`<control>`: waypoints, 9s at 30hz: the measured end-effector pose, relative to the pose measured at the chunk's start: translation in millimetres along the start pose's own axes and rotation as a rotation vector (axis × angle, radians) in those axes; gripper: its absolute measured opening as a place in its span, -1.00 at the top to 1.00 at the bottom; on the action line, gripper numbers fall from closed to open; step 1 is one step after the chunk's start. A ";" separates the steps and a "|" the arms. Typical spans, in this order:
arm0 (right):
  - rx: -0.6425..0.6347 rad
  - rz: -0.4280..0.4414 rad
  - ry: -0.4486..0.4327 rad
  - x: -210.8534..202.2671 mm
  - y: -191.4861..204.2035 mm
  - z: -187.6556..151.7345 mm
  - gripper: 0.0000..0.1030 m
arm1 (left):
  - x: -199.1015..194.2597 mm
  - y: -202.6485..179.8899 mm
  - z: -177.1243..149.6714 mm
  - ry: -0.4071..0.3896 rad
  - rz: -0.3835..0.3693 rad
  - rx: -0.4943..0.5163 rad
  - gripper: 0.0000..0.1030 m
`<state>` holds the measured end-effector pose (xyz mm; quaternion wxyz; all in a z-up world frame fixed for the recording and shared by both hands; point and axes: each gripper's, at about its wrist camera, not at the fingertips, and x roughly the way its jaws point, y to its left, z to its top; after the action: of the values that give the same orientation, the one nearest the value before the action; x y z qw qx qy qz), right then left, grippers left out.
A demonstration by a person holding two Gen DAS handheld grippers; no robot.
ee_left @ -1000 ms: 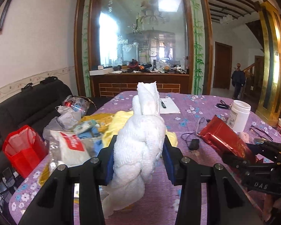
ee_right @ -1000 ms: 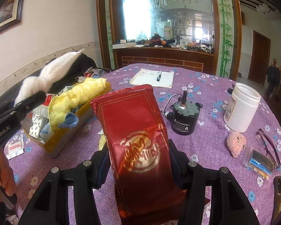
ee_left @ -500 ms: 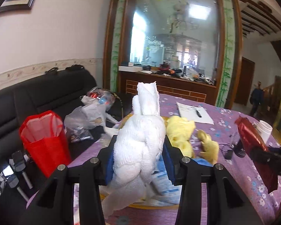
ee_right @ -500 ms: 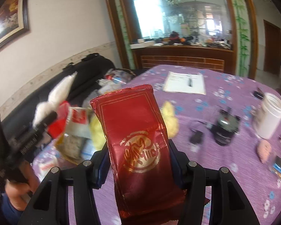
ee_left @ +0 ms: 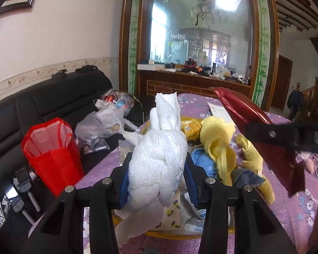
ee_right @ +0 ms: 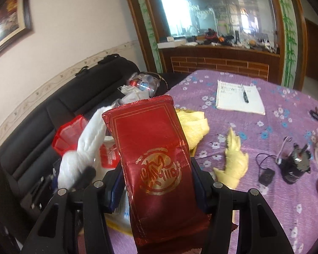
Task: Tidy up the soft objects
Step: 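Carry the white towel and red foil packet over the foam tray and lower them, then open both grippers to drop the towel and packet into the tray, then grasp the yellow towel with the left gripper while the right gripper grasps the bagged black item, then carry the yellow towel and bagged black item over the foam tray and lower them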
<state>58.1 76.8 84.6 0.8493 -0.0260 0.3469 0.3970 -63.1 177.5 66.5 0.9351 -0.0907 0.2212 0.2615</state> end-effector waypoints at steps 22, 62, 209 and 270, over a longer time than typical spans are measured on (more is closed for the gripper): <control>0.043 -0.044 0.062 85.5 4.6 20.6 -0.19 | 35.6 -2.3 -4.0 0.075 0.013 -0.004 0.14; -0.022 -0.019 0.105 84.1 1.2 14.5 -0.44 | 49.7 0.7 -6.7 0.099 0.007 -0.018 0.04; 0.104 -0.200 -0.087 -104.1 -210.8 -89.1 0.31 | 1.1 -240.7 -33.7 0.027 -0.295 0.314 0.45; -0.027 0.029 -0.105 -54.6 -28.6 -24.7 0.30 | -26.8 -45.1 -2.9 -0.038 -0.070 0.079 0.44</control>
<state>39.6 13.5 92.6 0.8601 -0.0116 0.2970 0.4146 -60.8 126.4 78.8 0.9505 -0.0564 0.2103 0.2215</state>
